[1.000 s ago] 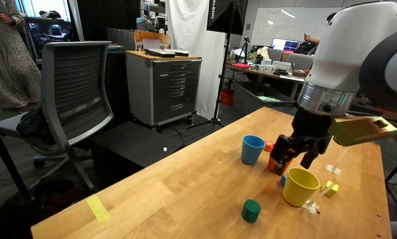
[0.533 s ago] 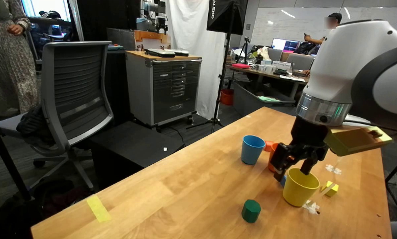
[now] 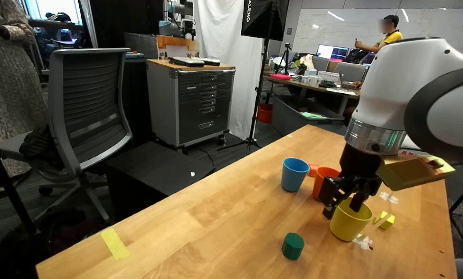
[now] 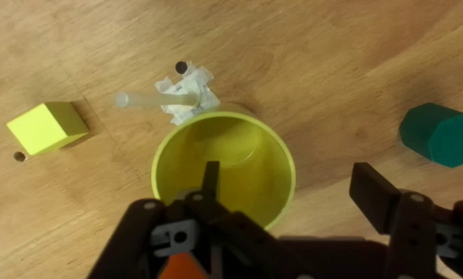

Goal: Stack the three cups together

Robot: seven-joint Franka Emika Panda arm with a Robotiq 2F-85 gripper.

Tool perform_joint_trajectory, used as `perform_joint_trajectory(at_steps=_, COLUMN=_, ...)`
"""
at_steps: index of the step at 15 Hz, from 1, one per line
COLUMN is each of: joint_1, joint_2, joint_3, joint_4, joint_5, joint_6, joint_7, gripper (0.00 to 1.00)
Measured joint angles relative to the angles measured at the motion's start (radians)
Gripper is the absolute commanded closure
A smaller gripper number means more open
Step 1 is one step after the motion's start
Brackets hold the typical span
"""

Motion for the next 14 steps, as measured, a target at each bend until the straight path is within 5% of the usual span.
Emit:
perform_joint_trajectory(at_steps=6, joint_1=0.002, joint_2=0.011, joint_3=-0.003, joint_4=0.001, joint_5=0.000, joint_6=0.007, joint_7=0.000, gripper=0.92)
perform_joint_trajectory(at_steps=10, joint_1=0.008, joint_2=0.013, joint_3=-0.015, joint_4=0.002, joint_5=-0.001, joint_6=0.007, joint_7=0.003, gripper=1.00)
perform_joint_trajectory(at_steps=14, joint_1=0.022, joint_2=0.011, joint_3=-0.031, joint_4=0.004, joint_5=-0.002, joint_6=0.006, joint_7=0.008, gripper=0.97)
